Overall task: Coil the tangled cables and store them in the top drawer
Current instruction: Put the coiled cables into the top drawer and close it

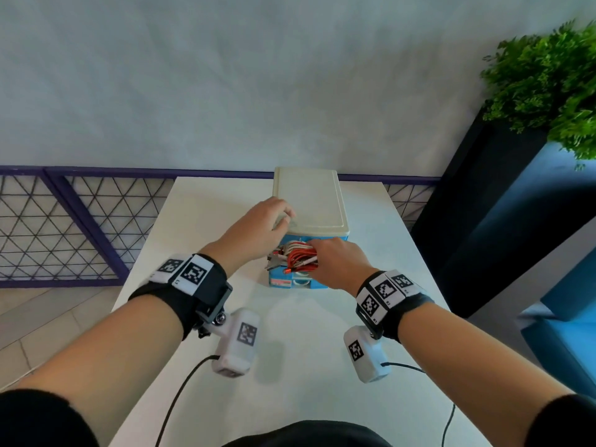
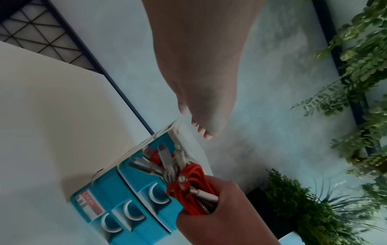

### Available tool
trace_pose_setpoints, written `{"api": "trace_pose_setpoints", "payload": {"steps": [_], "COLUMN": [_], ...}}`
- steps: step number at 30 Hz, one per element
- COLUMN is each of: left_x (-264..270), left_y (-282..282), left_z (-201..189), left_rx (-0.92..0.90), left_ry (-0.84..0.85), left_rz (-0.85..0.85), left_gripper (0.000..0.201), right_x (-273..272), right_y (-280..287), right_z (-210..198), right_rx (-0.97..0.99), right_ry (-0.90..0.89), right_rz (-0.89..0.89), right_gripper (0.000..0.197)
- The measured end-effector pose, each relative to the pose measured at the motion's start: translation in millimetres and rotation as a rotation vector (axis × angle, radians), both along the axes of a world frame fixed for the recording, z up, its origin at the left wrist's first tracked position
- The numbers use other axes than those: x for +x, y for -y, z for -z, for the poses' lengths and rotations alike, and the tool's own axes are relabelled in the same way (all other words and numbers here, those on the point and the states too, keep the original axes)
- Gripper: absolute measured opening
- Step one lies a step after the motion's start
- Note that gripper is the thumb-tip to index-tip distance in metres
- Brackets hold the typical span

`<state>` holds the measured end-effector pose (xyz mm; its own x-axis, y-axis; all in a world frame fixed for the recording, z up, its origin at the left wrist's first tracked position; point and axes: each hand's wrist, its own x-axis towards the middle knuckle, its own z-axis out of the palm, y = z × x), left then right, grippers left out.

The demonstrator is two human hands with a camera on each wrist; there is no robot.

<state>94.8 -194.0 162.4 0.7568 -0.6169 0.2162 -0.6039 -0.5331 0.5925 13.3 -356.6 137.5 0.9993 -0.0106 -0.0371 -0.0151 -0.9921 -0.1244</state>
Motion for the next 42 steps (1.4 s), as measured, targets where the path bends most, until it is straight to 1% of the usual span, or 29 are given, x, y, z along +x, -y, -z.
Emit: {"api": "trace_pose_setpoints", "payload": {"steps": [3, 5, 7, 9, 12, 16, 19, 20, 22, 24, 27, 29, 31, 34, 36, 38, 40, 42], "left_x": [10.4, 13.4, 15.6, 20.0, 28.1, 29.7, 29.0, 28.6, 26.0, 24.4, 25.6, 23.2, 18.7, 15.9, 17.1, 19.5, 21.5, 22.5], "left_y": [5.2, 9.2, 12.5, 13.4, 11.5, 14.1, 14.0, 13.3, 12.1, 12.3, 12.6, 12.1, 12.5, 13.3, 12.1, 8.9, 4.3, -0.4], "left_z": [4.2, 6.8, 7.7, 7.8, 8.3, 6.1, 1.8, 2.0, 4.8, 6.5, 6.2, 3.6, 4.3, 5.5, 2.8, -1.9, -6.5, -8.9], "left_rx": [0.114, 0.177, 0.192, 0.170, 0.175, 0.229, 0.314, 0.346, 0.442, 0.517, 0.491, 0.538, 0.603, 0.585, 0.552, 0.491, 0.415, 0.345], "left_ry": [-0.006, 0.001, 0.015, 0.017, 0.028, 0.075, 0.145, 0.169, 0.191, 0.195, 0.117, 0.085, 0.080, 0.056, 0.021, -0.024, -0.071, -0.080], "left_rz": [0.047, 0.072, 0.076, 0.081, 0.125, 0.160, 0.192, 0.199, 0.204, 0.205, 0.272, 0.290, 0.274, 0.257, 0.270, 0.291, 0.326, 0.341], "left_gripper": [0.030, 0.030, 0.030, 0.030, 0.023, 0.017, 0.016, 0.020, 0.041, 0.052, 0.070, 0.081, 0.088, 0.093, 0.091, 0.082, 0.062, 0.042], "right_x": [4.3, 5.6, 6.7, 4.4, -7.5, -20.3, -21.8, -21.4, -18.8, -14.5, -13.4, -16.4, -19.5, -20.8, -16.9, -9.7, -1.8, 5.4], "right_y": [1.3, 1.8, 3.5, 6.1, 9.7, 19.5, 30.3, 33.8, 38.2, 38.5, 30.8, 22.3, 11.5, -8.1, -19.6, -28.2, -34.9, -40.0], "right_z": [0.8, -4.5, -15.3, -26.7, -36.5, -54.9, -79.8, -86.8, -94.4, -94.0, -85.2, -78.9, -71.5, -58.4, -51.6, -45.2, -38.1, -31.6], "right_rx": [0.027, 0.046, 0.055, 0.075, 0.105, 0.190, 0.232, 0.256, 0.267, 0.190, 0.003, -0.127, -0.240, -0.330, -0.350, -0.356, -0.353, -0.357], "right_ry": [-0.042, -0.071, -0.092, -0.152, -0.250, -0.262, -0.218, -0.191, -0.144, -0.148, -0.220, -0.254, -0.253, -0.236, -0.214, -0.207, -0.231, -0.268], "right_rz": [0.007, 0.012, 0.005, -0.030, -0.077, -0.051, 0.030, 0.067, 0.143, 0.202, 0.241, 0.239, 0.254, 0.268, 0.258, 0.255, 0.266, 0.271], "right_gripper": [0.036, 0.038, 0.039, 0.035, 0.023, 0.021, 0.018, 0.018, 0.018, 0.020, 0.026, 0.024, 0.019, 0.011, 0.014, 0.018, 0.020, 0.022]}}
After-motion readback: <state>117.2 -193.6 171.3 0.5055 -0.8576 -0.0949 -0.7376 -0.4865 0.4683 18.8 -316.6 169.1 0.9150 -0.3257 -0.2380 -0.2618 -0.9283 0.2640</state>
